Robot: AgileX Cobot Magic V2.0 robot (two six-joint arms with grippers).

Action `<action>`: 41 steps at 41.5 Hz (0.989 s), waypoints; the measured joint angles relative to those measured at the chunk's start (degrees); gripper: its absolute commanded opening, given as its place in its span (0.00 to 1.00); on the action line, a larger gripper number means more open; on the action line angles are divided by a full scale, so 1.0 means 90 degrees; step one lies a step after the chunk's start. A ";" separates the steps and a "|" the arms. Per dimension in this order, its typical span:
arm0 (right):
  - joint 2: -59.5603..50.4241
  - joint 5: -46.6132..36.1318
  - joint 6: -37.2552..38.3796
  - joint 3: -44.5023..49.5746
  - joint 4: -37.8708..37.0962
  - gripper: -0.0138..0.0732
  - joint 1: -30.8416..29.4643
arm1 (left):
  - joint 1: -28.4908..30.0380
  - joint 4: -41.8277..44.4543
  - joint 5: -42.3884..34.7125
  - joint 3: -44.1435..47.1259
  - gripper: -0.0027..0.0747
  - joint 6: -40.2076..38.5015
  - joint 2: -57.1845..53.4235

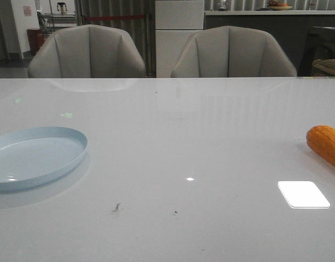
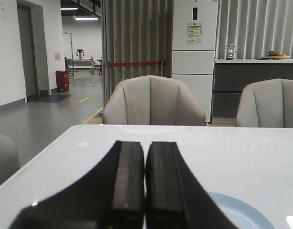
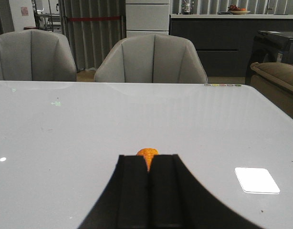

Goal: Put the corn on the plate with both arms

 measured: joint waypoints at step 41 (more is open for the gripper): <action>0.2557 -0.0584 0.0709 -0.4314 0.0000 0.23 0.0000 | 0.0000 0.0737 0.0487 -0.4046 0.20 0.0000 0.1882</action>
